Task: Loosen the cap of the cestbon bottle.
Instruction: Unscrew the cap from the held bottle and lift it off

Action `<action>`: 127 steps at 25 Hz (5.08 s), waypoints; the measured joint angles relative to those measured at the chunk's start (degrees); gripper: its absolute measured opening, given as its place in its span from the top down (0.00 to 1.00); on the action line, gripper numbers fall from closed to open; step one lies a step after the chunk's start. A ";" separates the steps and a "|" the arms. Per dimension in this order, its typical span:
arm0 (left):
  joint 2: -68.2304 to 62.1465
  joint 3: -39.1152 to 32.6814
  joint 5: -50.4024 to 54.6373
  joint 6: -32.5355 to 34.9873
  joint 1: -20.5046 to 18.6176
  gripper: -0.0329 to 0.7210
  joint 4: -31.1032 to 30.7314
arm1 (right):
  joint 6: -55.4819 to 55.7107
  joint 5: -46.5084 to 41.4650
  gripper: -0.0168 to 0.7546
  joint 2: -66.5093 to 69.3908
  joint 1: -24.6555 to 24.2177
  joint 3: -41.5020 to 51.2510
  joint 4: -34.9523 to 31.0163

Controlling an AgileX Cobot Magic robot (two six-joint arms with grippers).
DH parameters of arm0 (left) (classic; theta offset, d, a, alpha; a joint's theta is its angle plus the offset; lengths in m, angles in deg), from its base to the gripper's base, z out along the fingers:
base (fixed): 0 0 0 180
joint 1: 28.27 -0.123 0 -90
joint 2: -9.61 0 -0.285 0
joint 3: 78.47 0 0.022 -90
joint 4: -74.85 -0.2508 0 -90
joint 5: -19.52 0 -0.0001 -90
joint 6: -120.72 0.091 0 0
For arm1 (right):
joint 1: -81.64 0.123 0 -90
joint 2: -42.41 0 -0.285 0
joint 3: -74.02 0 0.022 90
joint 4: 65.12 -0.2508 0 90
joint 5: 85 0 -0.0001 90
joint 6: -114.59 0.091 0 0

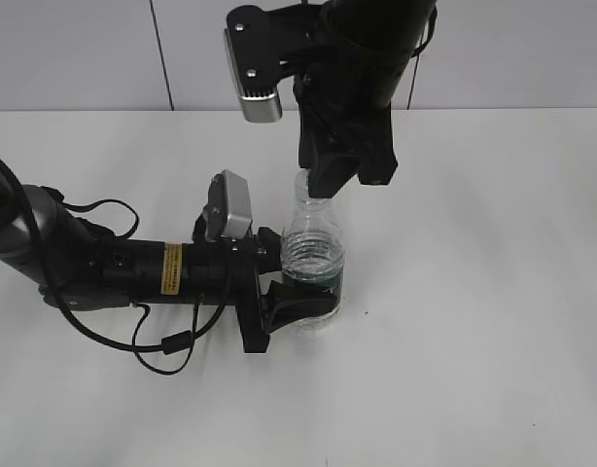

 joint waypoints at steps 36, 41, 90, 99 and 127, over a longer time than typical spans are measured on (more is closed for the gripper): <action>0.00 0.00 0.09 0.50 0.05 0.41 0.43 | 73.02 -1.33 0.42 0.00 0.00 -14.24 0.80; 0.00 0.00 0.20 0.50 0.05 0.41 0.65 | 83.98 -1.40 0.42 0.00 0.00 -14.24 1.84; 0.00 0.00 0.20 0.50 0.11 0.41 0.88 | 93.31 -1.57 0.45 1.66 0.00 -1.90 0.47; 0.00 0.00 0.20 0.50 0.11 0.41 0.88 | 93.37 -1.57 0.46 1.66 0.00 -1.90 0.42; 0.00 0.00 0.20 0.50 0.11 0.41 0.88 | 92.74 -1.57 0.54 1.66 0.00 -0.79 0.30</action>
